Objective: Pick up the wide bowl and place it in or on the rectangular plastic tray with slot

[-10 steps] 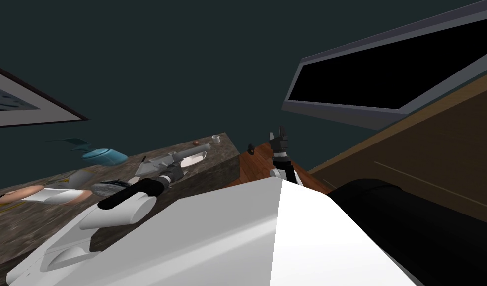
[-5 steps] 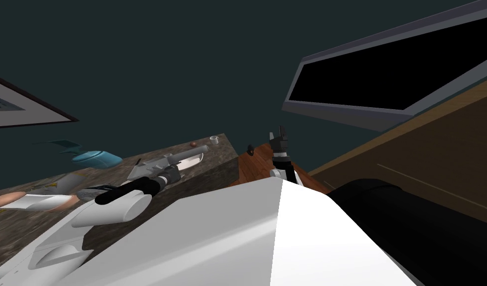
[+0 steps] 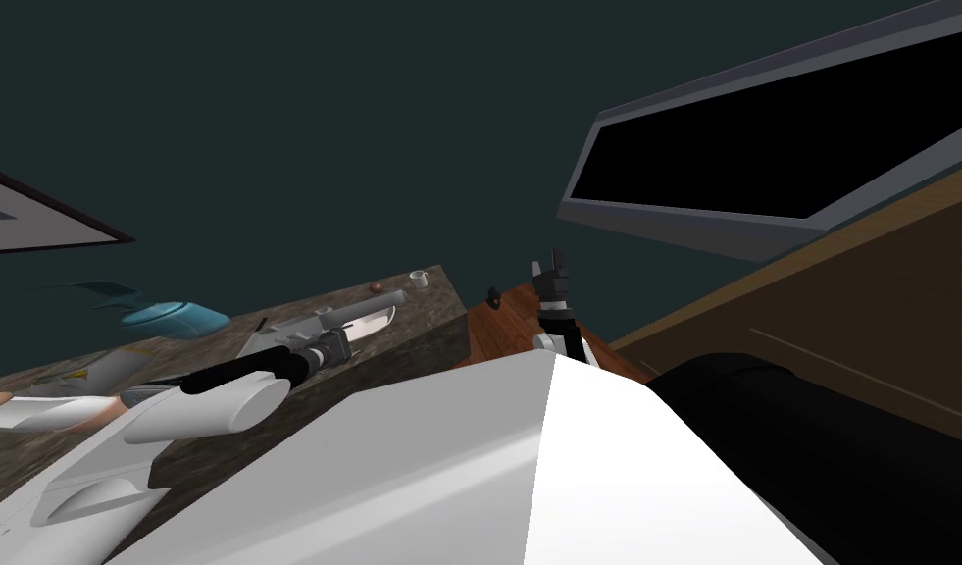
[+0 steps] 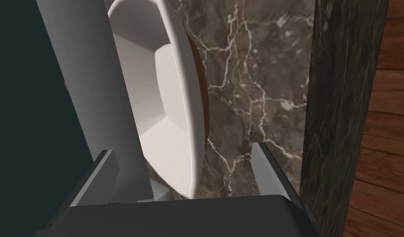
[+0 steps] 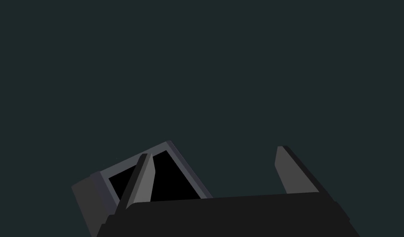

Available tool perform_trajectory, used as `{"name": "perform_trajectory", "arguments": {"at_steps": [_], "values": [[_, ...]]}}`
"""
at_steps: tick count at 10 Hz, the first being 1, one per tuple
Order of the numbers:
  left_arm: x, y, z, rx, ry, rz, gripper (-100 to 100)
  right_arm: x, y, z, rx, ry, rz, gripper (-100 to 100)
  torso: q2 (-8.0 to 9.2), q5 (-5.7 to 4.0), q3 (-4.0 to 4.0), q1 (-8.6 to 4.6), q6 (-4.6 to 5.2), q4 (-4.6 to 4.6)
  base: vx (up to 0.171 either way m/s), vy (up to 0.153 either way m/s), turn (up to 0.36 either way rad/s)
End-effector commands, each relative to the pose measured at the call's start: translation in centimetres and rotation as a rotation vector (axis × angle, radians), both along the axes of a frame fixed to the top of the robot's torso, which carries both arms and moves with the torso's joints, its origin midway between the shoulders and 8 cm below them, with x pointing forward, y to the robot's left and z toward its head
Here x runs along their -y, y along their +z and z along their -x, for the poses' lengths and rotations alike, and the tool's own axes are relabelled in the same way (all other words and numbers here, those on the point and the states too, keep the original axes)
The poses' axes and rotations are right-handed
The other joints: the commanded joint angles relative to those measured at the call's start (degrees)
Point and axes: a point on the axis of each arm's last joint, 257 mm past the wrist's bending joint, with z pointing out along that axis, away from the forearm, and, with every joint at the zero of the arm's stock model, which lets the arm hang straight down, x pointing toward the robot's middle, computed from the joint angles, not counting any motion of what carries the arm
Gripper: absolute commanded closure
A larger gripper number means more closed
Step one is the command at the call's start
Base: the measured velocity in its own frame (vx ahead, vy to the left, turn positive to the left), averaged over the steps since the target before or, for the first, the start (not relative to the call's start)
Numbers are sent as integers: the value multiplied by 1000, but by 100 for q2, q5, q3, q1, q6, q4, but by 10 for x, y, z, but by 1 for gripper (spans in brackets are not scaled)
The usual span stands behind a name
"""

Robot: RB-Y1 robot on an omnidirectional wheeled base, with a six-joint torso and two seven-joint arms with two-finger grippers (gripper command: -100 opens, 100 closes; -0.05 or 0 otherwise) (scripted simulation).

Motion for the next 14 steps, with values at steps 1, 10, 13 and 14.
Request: {"name": "perform_trajectory", "arguments": {"at_steps": [1, 10, 13, 14], "values": [[-4, -3, 4, -29, 14, 6, -100, 0, 0, 0, 0, 0, 0, 0, 0, 0, 0, 0, 0, 0, 47, -45, 6], [-25, -12, 26, -179, 93, 49, -100, 0, 0, 0, 0, 0, 0, 0, 7, 3, 3, 13, 0, 1, 44, -38, 2], [-32, -26, 26, -181, 109, 51, -100, 0, 0, 0, 0, 0, 0, 0, 17, 6, 10, 25, 1, 3, 9, -2, -46], [-35, -32, 26, -181, 114, 51, -100, 0, 0, 0, 0, 0, 0, 0, 15, 7, 8, 26, 1, 3, 19, 1, -62]]}}
